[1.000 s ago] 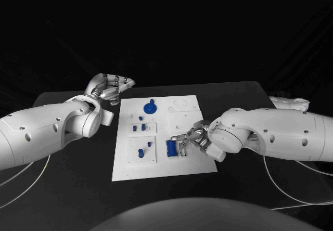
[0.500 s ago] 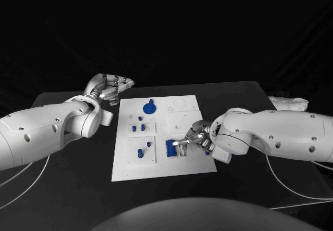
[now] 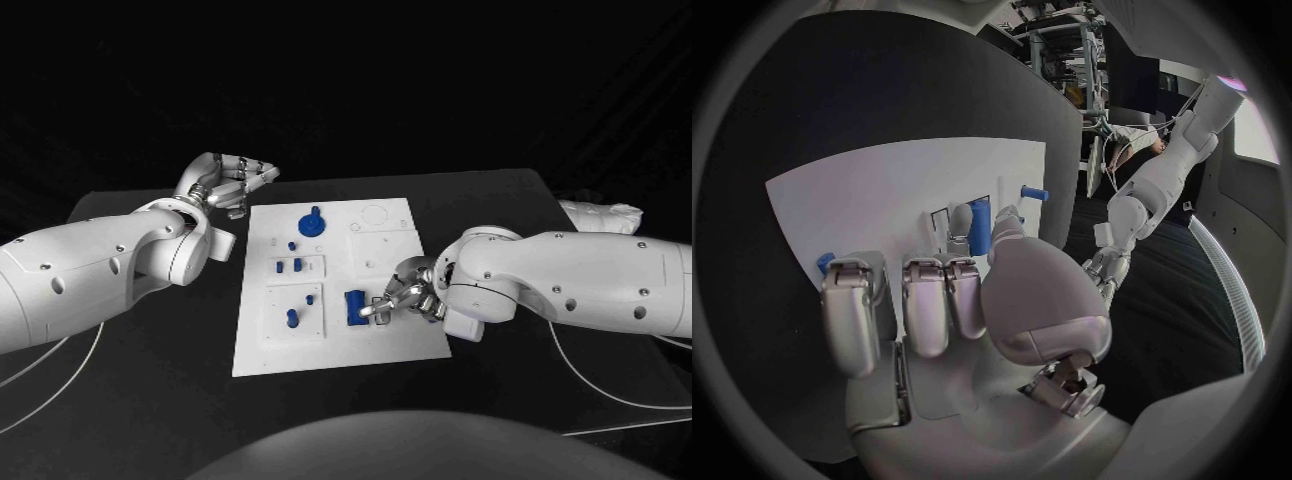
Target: Assemble the parts on the task board
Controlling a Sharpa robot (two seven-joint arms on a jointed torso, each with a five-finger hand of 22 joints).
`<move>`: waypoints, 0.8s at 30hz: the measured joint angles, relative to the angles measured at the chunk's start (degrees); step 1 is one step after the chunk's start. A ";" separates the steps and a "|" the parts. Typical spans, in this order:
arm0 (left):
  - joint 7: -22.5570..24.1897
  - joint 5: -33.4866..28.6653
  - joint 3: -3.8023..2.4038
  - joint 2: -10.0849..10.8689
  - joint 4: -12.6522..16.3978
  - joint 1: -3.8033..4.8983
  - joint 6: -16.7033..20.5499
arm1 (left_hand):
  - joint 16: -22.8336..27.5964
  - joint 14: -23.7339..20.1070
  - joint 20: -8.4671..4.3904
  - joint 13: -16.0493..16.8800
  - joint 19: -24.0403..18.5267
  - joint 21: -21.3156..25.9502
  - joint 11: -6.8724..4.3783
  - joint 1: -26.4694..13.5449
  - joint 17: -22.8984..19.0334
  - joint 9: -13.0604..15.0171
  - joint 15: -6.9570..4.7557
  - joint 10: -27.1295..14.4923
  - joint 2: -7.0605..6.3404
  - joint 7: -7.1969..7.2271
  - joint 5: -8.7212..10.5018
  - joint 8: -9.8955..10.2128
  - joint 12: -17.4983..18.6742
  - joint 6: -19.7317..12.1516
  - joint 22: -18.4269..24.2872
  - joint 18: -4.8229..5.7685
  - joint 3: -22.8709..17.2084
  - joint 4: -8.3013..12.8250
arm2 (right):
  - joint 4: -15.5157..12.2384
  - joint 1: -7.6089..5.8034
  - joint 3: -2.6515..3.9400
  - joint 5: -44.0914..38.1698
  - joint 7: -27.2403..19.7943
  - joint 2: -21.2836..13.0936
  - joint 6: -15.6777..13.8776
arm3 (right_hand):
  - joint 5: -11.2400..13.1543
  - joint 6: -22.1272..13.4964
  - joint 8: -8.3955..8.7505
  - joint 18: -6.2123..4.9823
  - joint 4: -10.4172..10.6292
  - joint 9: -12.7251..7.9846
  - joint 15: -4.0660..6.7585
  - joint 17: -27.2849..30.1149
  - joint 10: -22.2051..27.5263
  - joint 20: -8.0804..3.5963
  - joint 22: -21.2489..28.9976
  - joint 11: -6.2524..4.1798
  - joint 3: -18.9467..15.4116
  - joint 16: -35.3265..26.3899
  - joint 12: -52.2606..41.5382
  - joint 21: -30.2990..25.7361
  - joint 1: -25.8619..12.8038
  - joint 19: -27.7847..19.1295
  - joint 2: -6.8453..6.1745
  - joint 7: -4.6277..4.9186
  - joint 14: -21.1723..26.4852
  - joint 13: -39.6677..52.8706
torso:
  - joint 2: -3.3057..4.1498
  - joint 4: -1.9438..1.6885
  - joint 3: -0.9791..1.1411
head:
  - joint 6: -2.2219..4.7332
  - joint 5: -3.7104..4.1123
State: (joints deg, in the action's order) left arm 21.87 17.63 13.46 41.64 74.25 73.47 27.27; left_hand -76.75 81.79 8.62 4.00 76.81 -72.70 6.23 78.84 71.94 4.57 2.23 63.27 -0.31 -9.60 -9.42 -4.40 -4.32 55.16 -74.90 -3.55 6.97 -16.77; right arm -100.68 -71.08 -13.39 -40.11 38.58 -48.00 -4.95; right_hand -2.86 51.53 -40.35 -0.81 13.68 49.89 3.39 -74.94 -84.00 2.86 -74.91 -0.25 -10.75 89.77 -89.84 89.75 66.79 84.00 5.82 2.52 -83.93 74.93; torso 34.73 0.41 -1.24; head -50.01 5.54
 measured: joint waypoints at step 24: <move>-0.09 0.06 0.01 -0.24 -0.19 -0.01 -0.23 | 0.00 0.00 0.00 0.00 0.00 0.00 0.00 0.23 0.01 0.00 0.00 0.00 0.23 0.00 0.00 0.00 0.00 0.00 0.00 0.00 0.15 0.17 | -5.25 -0.43 0.00 -3.04 -2.32 -7.78 -5.36 | -3.45 -8.40 14.52 0.00 -3.69 -9.30 -2.39 0.01 -0.01 1.89 -0.04 3.73 1.26 0.00 -0.21 0.00 4.05 -0.01 0.72 4.92 -0.09 -0.01 | 0.01 0.04 -0.07 | 0.00 0.60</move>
State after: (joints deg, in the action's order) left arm 21.78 17.69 13.46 41.40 74.06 73.46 27.04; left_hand -76.75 81.79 8.62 4.00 76.81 -72.71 6.24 79.08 71.95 4.56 2.23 63.28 -0.08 -9.60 -9.42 -4.40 -4.32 55.16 -74.90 -3.55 7.12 -16.60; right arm -105.93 -71.50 -13.39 -43.16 36.26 -55.78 -10.31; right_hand -6.32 43.13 -25.83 -0.81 9.98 40.59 1.00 -74.93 -84.00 4.75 -74.95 3.48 -9.49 89.77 -90.05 89.74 70.84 84.00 6.54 7.44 -84.02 74.92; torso 34.73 0.45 -1.31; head -50.01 6.14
